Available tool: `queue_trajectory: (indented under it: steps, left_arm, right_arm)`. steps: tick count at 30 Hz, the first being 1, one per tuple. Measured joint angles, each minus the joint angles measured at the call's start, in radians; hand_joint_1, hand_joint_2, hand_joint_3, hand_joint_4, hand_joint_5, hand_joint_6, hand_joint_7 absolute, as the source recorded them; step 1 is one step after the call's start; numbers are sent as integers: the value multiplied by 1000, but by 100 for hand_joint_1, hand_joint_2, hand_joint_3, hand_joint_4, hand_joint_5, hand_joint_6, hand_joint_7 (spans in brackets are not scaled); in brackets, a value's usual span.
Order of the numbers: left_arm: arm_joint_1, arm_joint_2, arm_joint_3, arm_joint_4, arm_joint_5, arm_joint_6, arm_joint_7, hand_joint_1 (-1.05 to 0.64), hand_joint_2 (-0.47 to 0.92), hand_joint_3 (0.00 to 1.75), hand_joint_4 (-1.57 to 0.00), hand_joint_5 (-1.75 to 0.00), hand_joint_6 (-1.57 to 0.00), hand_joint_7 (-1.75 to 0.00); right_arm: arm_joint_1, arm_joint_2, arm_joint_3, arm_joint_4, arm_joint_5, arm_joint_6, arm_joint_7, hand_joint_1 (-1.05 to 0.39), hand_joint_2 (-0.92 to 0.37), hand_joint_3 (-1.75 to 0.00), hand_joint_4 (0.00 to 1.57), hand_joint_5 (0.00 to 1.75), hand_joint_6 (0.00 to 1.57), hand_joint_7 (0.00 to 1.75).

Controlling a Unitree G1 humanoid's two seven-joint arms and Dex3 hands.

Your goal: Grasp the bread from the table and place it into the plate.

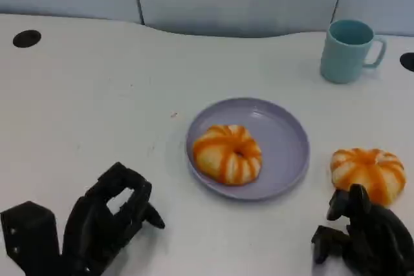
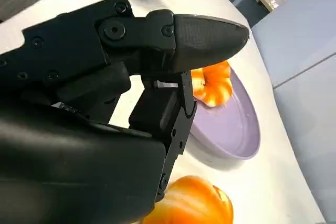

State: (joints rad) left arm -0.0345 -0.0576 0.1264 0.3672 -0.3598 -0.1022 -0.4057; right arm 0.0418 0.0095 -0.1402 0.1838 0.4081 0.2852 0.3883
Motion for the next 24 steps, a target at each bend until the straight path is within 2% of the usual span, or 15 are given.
queue_trajectory:
  steps: [6,10,24]
  left_arm:
    - [-10,-5,7,26,-14,4,0,-52,92,30,-70,-175,-46,-172]
    - [-25,-7,17,29,-24,9,-16,-49,92,34,-72,-175,-45,-175]
    - [-34,-18,30,54,-23,-8,-28,-49,92,32,-74,-175,-47,-175]
  right_arm:
    - [-14,-17,2,31,-13,-33,22,-45,-92,-55,127,132,113,128]
    - [-26,-23,1,56,-19,-54,34,-46,-92,-49,129,131,116,126]
    - [-37,-23,-3,67,-16,-50,36,-46,-92,-49,130,129,118,122]
